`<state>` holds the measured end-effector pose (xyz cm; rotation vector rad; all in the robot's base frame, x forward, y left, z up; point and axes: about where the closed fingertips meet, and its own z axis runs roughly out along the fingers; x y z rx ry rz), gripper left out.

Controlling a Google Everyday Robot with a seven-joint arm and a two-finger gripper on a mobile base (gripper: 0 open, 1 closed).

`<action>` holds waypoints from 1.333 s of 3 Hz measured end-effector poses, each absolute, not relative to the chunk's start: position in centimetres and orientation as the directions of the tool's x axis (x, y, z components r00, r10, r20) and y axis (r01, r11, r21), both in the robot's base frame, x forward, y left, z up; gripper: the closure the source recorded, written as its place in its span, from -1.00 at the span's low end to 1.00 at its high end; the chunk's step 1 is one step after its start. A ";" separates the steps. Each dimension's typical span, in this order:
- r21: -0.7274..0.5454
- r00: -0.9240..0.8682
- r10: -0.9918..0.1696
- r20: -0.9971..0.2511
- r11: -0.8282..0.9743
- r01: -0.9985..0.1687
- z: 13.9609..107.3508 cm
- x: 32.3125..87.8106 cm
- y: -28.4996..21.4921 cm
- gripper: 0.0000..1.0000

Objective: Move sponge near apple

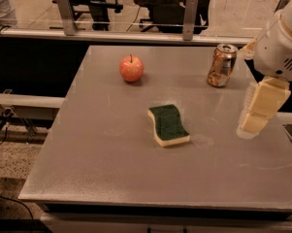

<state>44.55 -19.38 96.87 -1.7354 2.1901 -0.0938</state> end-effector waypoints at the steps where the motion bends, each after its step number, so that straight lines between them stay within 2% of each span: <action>1: -0.256 -0.177 -0.957 -0.232 0.236 -0.937 95.8 44.8 -17.6 -1.00; 4: -0.150 -0.215 -0.939 -0.270 0.261 -0.954 89.3 44.9 -11.5 -1.00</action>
Offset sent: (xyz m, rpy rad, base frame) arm 0.0084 0.0788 -0.0798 0.0610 0.1214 0.0351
